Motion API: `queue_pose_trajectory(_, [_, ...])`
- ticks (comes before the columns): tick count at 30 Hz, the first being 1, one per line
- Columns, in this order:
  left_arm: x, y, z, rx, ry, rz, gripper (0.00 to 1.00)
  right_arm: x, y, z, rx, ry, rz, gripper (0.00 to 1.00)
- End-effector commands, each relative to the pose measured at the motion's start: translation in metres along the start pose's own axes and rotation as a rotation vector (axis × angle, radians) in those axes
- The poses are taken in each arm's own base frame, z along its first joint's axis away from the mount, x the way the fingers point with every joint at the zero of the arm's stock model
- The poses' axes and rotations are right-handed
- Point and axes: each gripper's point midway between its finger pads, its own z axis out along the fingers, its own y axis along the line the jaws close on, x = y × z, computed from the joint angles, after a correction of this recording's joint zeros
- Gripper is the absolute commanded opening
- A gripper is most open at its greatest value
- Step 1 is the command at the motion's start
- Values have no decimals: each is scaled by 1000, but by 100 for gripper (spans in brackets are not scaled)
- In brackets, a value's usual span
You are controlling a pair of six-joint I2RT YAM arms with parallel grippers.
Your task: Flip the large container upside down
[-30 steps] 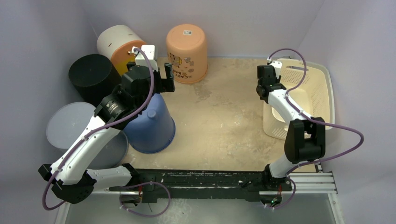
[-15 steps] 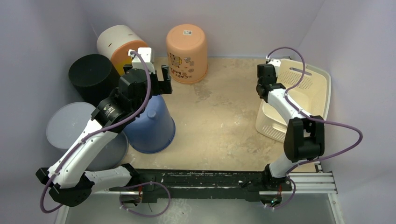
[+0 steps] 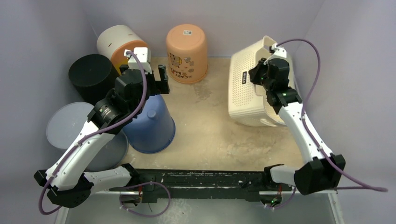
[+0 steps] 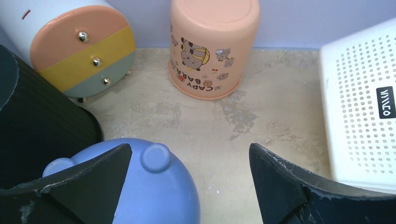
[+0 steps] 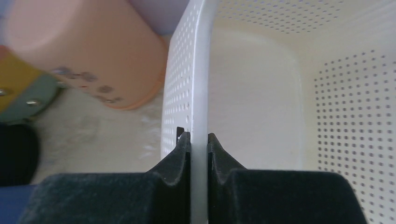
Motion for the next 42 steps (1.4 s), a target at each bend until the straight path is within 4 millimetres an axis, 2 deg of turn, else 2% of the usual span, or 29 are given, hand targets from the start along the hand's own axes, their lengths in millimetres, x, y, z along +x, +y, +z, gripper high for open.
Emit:
queue_pose_trajectory(1, [-34, 0, -14, 19, -79, -65, 93, -83, 79, -56, -349, -240, 163, 0])
queue_pose_trajectory(8, [-43, 2, -19, 18, -86, -68, 93, -87, 119, -103, -643, -353, 424, 0])
queue_pose_trajectory(13, [-55, 2, -25, 28, -103, -82, 93, -78, 144, -128, -864, -360, 582, 0])
queue_pose_trajectory(20, [-61, 3, -27, 23, -109, -85, 93, -78, 169, -167, -1074, -366, 759, 0])
queue_pose_trajectory(26, [-59, 2, -25, 20, -105, -82, 93, -57, 174, -171, -1156, -288, 920, 0])
queue_pose_trajectory(30, [-60, 0, -24, 23, -103, -84, 93, -48, 183, -178, -1243, -280, 965, 0])
queue_pose_trajectory(33, [-60, 1, -24, 20, -100, -83, 93, -42, 181, -176, -1271, -271, 1006, 0])
queue_pose_trajectory(35, [-61, 3, -25, 12, -102, -81, 93, -30, 181, -175, -1283, -235, 1020, 0])
queue_pose_trajectory(39, [-63, 6, -27, 2, -104, -76, 93, -12, 164, -162, -1230, -201, 1081, 0])
queue_pose_trajectory(42, [-62, 7, -26, -6, -99, -68, 93, -3, 140, -154, -1199, -203, 1122, 0])
